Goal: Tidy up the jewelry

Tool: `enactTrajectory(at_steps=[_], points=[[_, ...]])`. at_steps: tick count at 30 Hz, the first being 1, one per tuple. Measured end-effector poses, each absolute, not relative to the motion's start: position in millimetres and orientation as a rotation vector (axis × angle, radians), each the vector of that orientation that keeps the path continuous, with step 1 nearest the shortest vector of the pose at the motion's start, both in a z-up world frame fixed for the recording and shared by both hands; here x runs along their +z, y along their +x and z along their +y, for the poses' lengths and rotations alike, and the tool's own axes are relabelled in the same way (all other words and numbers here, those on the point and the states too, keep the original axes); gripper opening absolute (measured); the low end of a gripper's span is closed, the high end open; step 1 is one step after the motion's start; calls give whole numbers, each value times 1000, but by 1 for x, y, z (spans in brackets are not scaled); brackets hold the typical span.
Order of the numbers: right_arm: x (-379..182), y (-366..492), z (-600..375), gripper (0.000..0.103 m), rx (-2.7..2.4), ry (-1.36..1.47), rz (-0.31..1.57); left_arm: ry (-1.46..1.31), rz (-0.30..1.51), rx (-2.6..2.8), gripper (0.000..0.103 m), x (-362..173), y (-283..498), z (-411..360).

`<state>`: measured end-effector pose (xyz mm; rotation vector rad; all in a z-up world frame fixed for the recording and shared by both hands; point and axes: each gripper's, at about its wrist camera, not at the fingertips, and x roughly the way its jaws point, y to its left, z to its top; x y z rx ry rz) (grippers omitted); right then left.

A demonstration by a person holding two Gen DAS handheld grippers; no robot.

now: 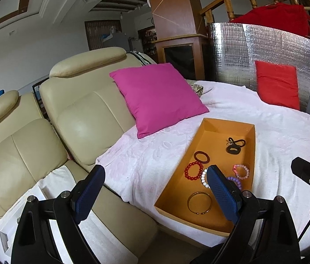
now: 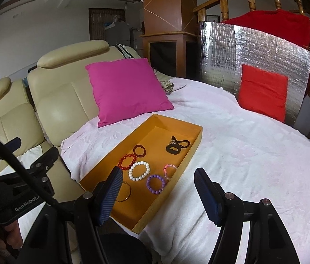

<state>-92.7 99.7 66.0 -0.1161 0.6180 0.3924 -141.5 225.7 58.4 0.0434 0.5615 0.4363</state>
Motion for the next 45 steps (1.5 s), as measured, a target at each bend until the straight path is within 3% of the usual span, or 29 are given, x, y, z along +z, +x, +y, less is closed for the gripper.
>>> enactTrajectory(at_steps=[45], points=[[23,-25,142,71,380,-199,704,-9,661,454,94,18,-78,272]])
